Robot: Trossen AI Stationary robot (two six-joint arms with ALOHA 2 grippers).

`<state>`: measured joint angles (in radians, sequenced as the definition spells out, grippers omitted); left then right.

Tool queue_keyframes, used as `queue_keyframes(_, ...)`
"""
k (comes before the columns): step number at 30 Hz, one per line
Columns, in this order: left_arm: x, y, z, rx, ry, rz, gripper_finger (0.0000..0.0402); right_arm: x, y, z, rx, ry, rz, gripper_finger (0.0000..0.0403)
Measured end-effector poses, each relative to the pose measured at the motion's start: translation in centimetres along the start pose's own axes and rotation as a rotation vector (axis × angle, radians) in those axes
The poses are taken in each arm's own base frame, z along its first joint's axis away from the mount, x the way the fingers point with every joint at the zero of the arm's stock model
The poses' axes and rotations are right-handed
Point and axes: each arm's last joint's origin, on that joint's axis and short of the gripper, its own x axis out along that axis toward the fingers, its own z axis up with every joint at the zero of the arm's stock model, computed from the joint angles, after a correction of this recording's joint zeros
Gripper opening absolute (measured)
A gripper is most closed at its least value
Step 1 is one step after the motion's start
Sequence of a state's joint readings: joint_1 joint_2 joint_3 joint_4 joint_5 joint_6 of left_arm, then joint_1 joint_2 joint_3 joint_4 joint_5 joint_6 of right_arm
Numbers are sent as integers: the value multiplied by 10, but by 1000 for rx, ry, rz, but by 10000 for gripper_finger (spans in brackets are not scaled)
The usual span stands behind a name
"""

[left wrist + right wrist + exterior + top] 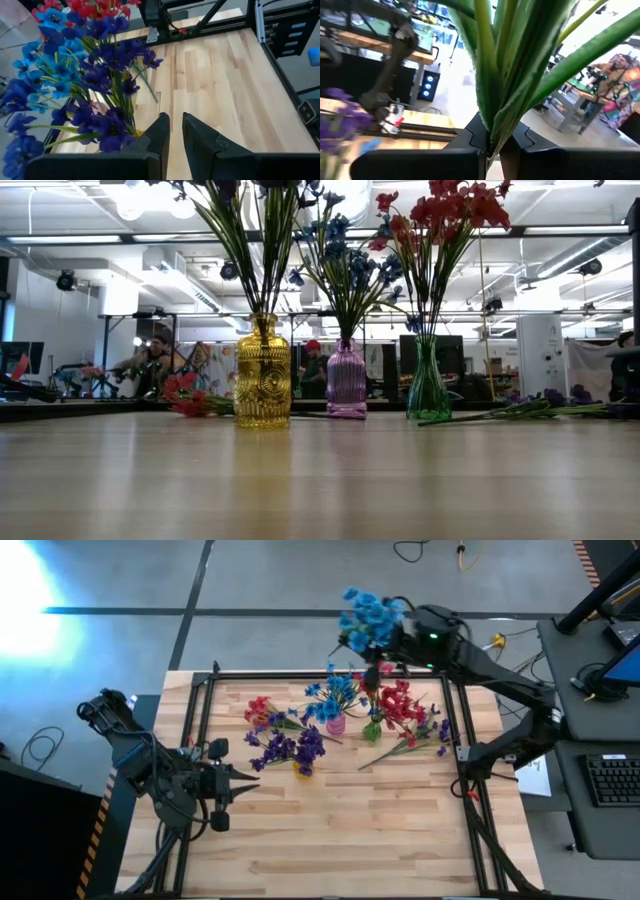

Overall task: Sort flowers into vase by color
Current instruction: Put the blue flowers into the pink vase

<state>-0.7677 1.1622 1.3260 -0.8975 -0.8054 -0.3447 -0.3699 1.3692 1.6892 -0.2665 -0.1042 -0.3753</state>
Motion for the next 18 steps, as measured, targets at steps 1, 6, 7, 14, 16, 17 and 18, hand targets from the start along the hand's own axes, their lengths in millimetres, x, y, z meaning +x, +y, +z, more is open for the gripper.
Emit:
queue_keyframes(1, -2, 2, 0, 1, -3, -1, 38, 7, -3, -5, 8, 6, -10, 18)
queue_keyframes(6, -16, 15, 7, 3, -17, -6, 38, 41, -13, -38, 47, 92, -32, 18)
queue_keyframes(7, -18, 18, 7, 5, -17, -2, 38, 47, -14, -45, 56, 112, -31, 18)
queue_keyframes(14, -27, 35, 0, 58, -30, 176, 38, 75, -10, -78, 150, 185, 64, 18)
queue_keyframes(16, -28, 37, 0, 56, -40, 200, 38, 77, -8, -84, 161, 221, 76, 18)
queue_keyframes(17, -29, 37, 0, 56, -42, 204, 38, 77, -7, -87, 170, 248, 84, 18)
queue_keyframes(18, -29, 38, -1, 55, -43, 204, 38, 77, -6, -90, 178, 274, 92, 18)
